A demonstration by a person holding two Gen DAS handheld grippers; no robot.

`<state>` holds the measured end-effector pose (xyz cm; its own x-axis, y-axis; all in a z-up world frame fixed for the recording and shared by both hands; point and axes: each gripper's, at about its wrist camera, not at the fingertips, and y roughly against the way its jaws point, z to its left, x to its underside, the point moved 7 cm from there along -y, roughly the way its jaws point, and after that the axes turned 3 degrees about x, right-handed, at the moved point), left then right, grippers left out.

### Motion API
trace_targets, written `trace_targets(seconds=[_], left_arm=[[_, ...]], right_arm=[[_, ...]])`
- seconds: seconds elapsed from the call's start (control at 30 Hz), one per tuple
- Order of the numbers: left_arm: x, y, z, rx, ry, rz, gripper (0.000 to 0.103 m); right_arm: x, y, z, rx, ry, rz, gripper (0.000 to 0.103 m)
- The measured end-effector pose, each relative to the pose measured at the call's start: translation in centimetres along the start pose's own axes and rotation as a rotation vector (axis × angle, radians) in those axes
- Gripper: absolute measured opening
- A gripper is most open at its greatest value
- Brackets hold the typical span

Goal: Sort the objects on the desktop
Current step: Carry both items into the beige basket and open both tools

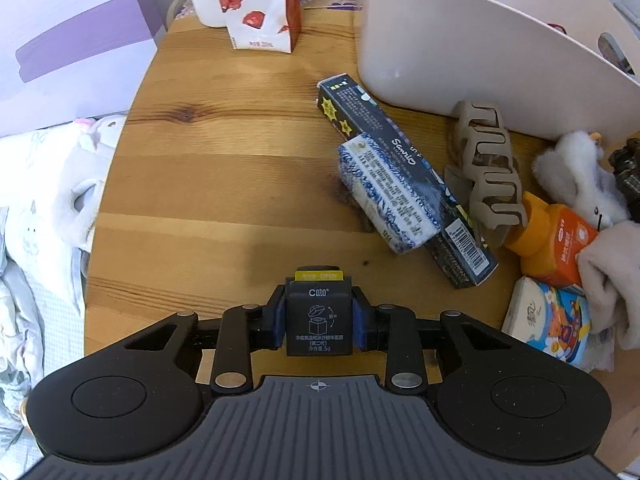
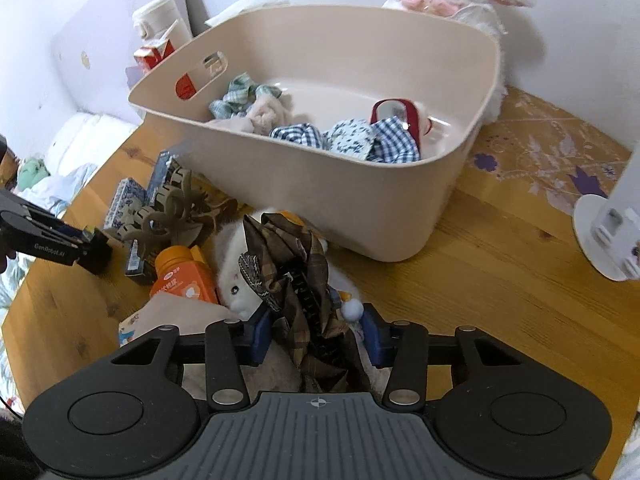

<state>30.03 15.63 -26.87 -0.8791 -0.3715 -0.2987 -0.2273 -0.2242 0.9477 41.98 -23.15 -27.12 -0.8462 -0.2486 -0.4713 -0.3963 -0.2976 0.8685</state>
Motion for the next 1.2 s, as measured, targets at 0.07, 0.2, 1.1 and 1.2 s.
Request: trace_targets(seconds=[0.07,0.2,1.1,1.2], left_arm=[[0.1,0.5,0.2,0.001,0.003,-0.01,0.032],[0.3,1.6,0.4,0.007,0.008,-0.035,0.032],[-1.3,4.9,-0.3,0.051,-0.077,-0.151,0.032],[-2.2,6.0,-0.9,0.057,-0.093,-0.181,0.032]], right_arm=[[0.2,0.7,-0.2,0.008,-0.012,-0.014,0.044],[0.5,2.2,-0.3,0.019,-0.034,-0.042,0.044],[0.8,8.6,-0.1,0.105,-0.093,-0.191,0.044],[-0.3,10.2,-0.1,0.11,-0.085,-0.232,0.044]])
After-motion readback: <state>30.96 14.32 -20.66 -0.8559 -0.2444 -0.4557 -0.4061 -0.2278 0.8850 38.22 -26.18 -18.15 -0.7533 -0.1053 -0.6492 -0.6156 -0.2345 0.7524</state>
